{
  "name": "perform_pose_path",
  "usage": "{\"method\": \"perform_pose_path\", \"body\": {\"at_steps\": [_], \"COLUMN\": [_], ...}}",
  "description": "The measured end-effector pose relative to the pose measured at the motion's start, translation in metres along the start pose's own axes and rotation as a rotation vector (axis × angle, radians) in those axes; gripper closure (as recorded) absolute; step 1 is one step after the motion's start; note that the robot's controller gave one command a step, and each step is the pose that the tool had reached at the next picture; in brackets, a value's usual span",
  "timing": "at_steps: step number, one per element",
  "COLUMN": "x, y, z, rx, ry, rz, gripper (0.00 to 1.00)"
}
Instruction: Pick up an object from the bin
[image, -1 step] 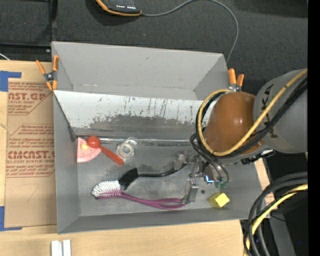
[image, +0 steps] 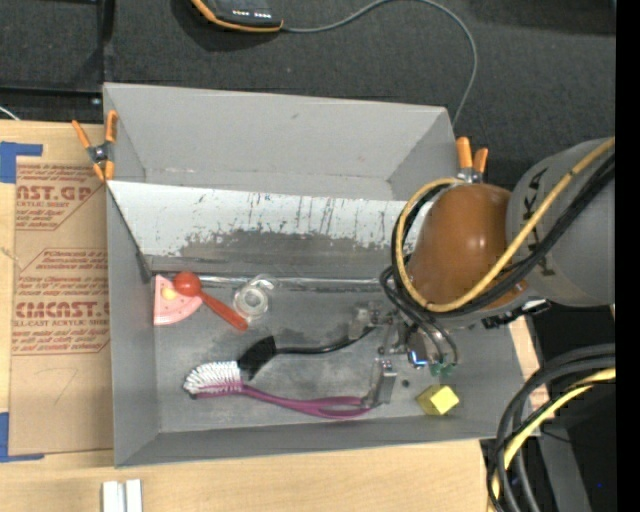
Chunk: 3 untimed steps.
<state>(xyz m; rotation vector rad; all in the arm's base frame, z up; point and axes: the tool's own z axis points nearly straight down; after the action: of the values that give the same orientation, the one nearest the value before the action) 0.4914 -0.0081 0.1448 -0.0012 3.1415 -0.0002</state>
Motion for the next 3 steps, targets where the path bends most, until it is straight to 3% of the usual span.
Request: {"method": "perform_pose_path", "body": {"at_steps": [1, 2, 3], "x": [-0.004, -0.012, -0.023], "y": [0.004, 0.001, 0.052], "z": [0.019, 0.068, 0.074], "rx": [0.000, 0.002, -0.001], "ry": [-0.013, -0.006, -0.004], "rz": [0.003, -0.375, -0.038], "gripper": [0.00, 0.00, 0.00]}}
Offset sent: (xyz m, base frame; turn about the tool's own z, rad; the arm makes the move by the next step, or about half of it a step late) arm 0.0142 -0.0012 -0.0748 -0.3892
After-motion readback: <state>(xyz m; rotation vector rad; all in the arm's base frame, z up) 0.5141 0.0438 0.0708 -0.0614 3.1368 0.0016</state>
